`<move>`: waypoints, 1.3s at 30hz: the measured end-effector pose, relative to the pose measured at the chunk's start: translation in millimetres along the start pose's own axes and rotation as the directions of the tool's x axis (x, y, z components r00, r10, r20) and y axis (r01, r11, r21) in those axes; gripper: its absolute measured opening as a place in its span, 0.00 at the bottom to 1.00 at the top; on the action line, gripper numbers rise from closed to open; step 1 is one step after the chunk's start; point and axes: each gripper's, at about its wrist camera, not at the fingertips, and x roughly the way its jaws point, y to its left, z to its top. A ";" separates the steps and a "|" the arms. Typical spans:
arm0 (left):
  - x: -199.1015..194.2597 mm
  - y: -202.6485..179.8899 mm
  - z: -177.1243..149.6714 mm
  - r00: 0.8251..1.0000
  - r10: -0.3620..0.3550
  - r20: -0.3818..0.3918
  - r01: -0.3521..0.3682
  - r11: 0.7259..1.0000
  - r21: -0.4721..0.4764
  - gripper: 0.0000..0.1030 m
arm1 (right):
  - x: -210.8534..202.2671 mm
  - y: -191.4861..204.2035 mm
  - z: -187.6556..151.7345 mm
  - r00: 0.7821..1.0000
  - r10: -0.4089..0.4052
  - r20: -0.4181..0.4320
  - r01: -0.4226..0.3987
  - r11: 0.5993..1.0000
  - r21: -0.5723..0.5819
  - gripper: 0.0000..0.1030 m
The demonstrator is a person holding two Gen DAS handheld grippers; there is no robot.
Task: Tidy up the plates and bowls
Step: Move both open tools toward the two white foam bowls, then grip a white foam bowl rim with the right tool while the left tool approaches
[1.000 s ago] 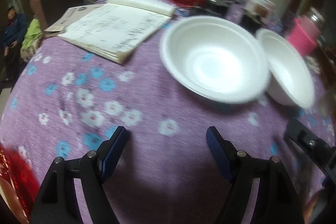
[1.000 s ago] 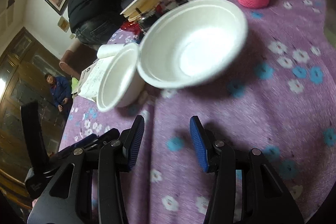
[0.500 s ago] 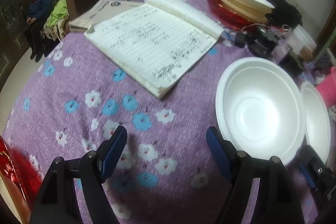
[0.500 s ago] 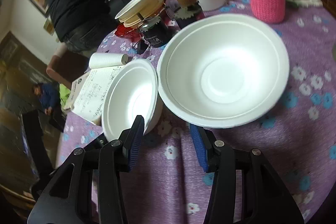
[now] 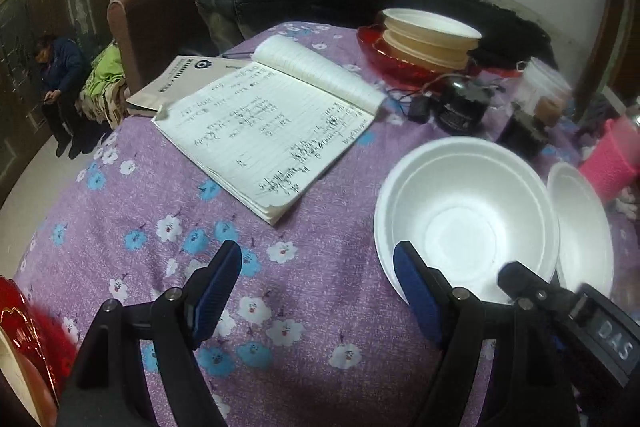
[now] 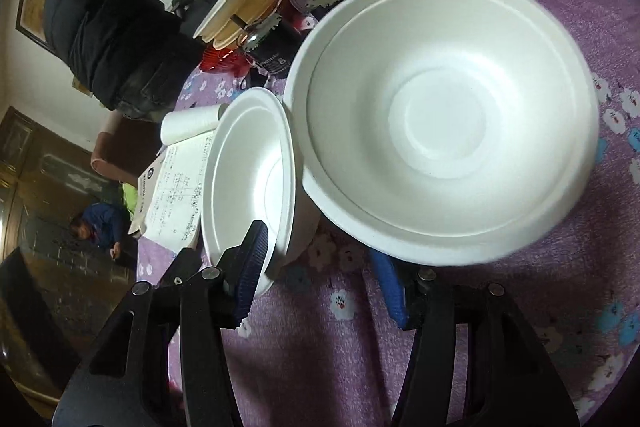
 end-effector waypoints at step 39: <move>25.7 17.7 1.6 0.989 -0.145 -0.012 0.143 0.983 -0.111 0.82 | 26.6 6.0 5.3 0.998 0.019 0.055 -0.013 0.995 -0.101 0.13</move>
